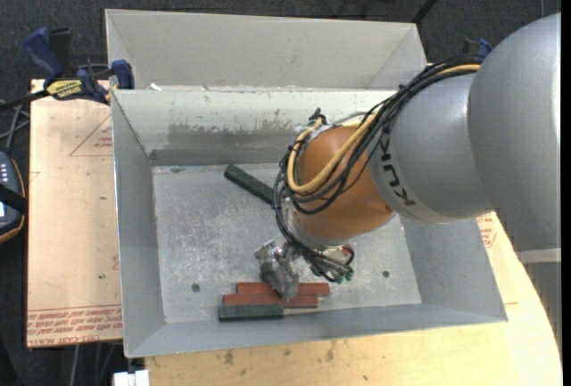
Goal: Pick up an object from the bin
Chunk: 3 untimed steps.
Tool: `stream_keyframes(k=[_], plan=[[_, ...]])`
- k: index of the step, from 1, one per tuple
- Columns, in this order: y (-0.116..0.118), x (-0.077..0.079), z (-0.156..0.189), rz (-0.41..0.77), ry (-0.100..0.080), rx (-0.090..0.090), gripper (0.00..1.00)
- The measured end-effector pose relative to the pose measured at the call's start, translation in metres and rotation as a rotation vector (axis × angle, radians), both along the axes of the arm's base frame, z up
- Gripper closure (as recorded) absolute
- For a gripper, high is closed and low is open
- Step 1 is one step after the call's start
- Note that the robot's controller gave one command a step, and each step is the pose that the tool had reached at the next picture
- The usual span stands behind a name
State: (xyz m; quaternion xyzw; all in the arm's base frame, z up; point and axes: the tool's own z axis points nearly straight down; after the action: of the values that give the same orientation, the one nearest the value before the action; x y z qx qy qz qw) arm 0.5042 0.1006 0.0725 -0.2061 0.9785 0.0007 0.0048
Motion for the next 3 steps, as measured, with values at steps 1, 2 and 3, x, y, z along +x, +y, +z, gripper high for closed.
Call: stream_keyframes(k=[1,2,3], plan=[[0.000,0.000,0.000,0.000,0.000,0.000,1.00],[-0.002,0.003,0.033,0.020,0.009,-0.002,1.00],[-0.001,-0.017,0.036,0.052,0.010,-0.002,0.00]])
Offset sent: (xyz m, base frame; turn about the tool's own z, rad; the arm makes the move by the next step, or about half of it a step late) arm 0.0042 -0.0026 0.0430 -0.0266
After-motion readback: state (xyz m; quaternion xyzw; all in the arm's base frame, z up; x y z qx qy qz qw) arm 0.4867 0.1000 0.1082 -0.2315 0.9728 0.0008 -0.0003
